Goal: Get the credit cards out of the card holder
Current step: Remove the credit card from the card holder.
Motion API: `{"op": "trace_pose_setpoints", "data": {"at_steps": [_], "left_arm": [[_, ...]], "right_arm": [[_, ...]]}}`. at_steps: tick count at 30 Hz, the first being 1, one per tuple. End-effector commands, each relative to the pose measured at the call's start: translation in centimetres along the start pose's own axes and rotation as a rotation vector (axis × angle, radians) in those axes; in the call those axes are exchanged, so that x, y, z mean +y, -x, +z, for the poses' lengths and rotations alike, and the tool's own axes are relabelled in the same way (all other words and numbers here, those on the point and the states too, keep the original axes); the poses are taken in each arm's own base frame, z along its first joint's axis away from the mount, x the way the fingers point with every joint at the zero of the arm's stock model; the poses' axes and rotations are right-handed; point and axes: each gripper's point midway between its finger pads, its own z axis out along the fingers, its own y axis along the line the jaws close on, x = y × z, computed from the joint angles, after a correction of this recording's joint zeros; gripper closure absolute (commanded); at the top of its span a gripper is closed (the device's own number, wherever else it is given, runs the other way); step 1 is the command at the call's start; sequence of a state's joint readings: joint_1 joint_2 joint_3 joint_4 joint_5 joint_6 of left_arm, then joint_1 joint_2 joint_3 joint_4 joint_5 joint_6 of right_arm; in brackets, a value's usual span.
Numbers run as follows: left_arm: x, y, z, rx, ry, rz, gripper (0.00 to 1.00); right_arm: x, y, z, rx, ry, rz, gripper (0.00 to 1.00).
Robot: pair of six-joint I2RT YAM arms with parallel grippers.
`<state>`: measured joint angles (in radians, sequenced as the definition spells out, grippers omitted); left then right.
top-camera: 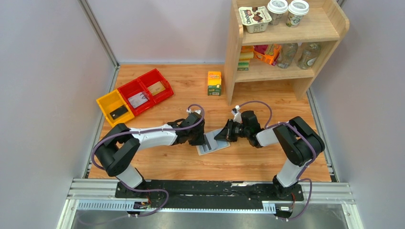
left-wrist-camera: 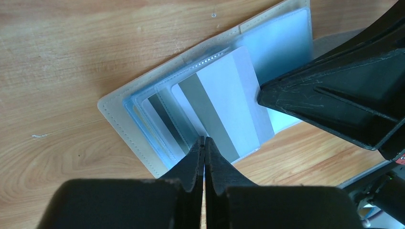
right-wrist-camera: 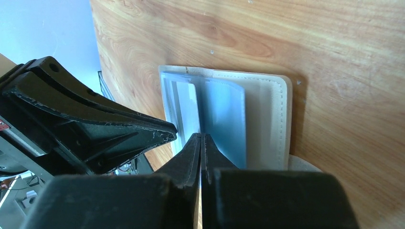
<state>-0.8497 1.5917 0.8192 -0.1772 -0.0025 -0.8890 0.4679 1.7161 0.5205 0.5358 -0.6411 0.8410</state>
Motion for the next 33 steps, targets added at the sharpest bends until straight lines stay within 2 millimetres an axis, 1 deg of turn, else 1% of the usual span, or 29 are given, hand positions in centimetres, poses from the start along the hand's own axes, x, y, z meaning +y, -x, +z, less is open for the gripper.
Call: {"op": "trace_pose_setpoints", "data": {"at_steps": [1,3,7,9,10,14,15,16,19,22,26,27,28,29,31,32,33], "left_arm": [[0.8,-1.2,0.5,0.03,0.022,-0.021,1.0],[1.4,-1.9,0.8,0.046,0.039,-0.029,1.0],[1.9,-2.3,1.0,0.057,0.052,-0.032,1.0],[2.1,-2.4,1.0,0.06,0.057,-0.034,1.0],[2.1,-2.4,0.9,0.059,0.056,-0.034,1.0],[2.3,-2.5,0.9,0.062,0.06,-0.038,1.0],[2.3,-2.6,0.9,0.064,0.06,-0.037,1.0],[2.4,-2.6,0.9,0.065,0.063,-0.038,1.0],[2.5,-2.8,0.9,0.069,0.068,-0.038,1.0],[2.5,-2.7,0.9,0.065,0.063,-0.037,1.0],[2.1,-2.4,0.8,0.051,0.047,-0.032,1.0],[1.5,-1.8,0.5,0.028,0.02,-0.032,1.0],[1.4,-1.7,0.4,0.02,0.011,-0.035,1.0],[0.8,-1.2,-0.1,0.003,-0.009,-0.034,0.99],[-0.3,-0.1,-1.1,-0.028,-0.045,-0.025,0.93],[-0.4,0.7,-1.5,-0.062,-0.035,-0.017,0.87],[-1.1,1.5,-2.4,-0.086,-0.052,-0.014,0.85]], "right_arm": [[0.1,0.2,0.1,0.001,0.017,-0.028,0.94],[-0.1,0.1,0.3,0.015,0.015,-0.02,0.9],[-0.4,-0.2,0.6,0.039,0.015,-0.009,0.8],[-0.5,-0.3,0.8,0.048,0.016,-0.006,0.79],[-0.5,-0.4,0.8,0.05,0.016,-0.005,0.8],[-0.2,-0.3,0.7,0.052,0.031,-0.013,0.97],[-0.1,-0.3,0.6,0.051,0.038,-0.016,1.0],[0.1,-0.2,0.5,0.048,0.043,-0.022,1.0],[-0.1,0.7,-0.6,0.015,0.027,-0.03,1.0],[-0.6,2.1,-2.1,-0.036,-0.022,-0.053,1.0],[-1.0,2.9,-3.6,-0.075,-0.113,-0.101,1.0],[-0.8,3.2,-4.0,-0.086,-0.126,-0.125,1.0],[-0.7,3.3,-4.4,-0.095,-0.142,-0.134,1.0],[-0.4,3.4,-4.8,-0.104,-0.153,-0.148,1.0],[0.1,3.7,-5.6,-0.125,-0.183,-0.175,1.0],[0.4,3.9,-6.1,-0.139,-0.197,-0.195,1.0],[0.9,4.0,-6.5,-0.155,-0.209,-0.226,1.0]]}}
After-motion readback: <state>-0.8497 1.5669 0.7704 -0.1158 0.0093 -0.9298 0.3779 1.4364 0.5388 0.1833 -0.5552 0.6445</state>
